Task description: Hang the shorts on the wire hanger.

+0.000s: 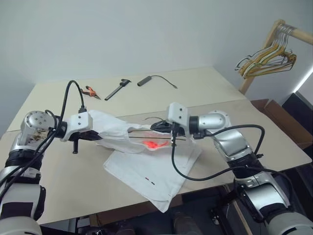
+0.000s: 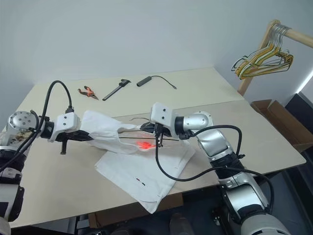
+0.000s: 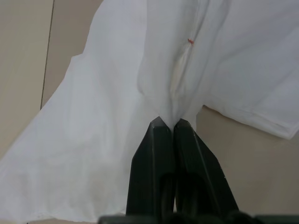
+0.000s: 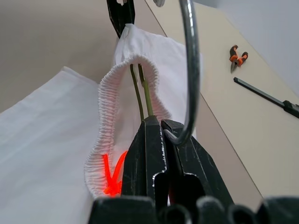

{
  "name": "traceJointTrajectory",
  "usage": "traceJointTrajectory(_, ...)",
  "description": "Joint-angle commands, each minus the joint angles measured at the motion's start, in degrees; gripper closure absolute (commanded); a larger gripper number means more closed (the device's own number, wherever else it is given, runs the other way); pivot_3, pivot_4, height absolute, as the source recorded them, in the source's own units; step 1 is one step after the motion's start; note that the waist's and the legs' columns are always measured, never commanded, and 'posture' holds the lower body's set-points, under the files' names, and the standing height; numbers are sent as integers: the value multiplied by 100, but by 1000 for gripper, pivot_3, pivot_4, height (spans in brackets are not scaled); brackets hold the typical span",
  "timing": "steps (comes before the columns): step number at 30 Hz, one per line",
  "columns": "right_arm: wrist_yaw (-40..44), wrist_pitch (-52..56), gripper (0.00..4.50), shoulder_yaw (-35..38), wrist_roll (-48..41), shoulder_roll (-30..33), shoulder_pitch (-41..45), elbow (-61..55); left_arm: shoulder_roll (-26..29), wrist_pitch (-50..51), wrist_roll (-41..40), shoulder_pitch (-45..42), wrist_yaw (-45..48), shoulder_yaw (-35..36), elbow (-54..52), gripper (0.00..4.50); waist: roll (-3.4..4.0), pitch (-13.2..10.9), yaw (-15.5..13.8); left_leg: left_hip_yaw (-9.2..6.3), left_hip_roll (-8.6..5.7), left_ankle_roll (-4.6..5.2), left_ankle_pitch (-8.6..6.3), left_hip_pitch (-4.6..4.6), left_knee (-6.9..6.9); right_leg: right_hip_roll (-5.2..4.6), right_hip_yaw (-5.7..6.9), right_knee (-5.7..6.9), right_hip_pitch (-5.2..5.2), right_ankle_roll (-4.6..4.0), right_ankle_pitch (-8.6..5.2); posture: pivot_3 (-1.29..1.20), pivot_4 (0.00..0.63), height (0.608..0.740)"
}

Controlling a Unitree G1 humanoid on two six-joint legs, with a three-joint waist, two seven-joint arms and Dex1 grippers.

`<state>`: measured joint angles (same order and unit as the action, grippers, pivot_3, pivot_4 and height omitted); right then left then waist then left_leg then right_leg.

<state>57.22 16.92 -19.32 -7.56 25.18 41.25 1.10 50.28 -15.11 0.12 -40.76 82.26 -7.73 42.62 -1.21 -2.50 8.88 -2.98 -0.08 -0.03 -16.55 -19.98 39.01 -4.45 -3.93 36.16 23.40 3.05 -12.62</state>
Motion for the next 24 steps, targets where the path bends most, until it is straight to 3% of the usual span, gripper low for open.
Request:
traceJointTrajectory(1,-33,25,4500,250,-84,44,39,-243,30,-129,-27,-202,31,64,10,4473,0,0,2,0,0,0,0,0,0,0,0,0,0,0,0,-98,0,740)
traceJointTrajectory(24,-182,-194,4500,234,351,423,-468,-391,161,254,-339,-121,-229,484,-286,4473,-1,0,-20,0,0,0,0,0,0,0,0,1,0,0,0,-78,0,740)
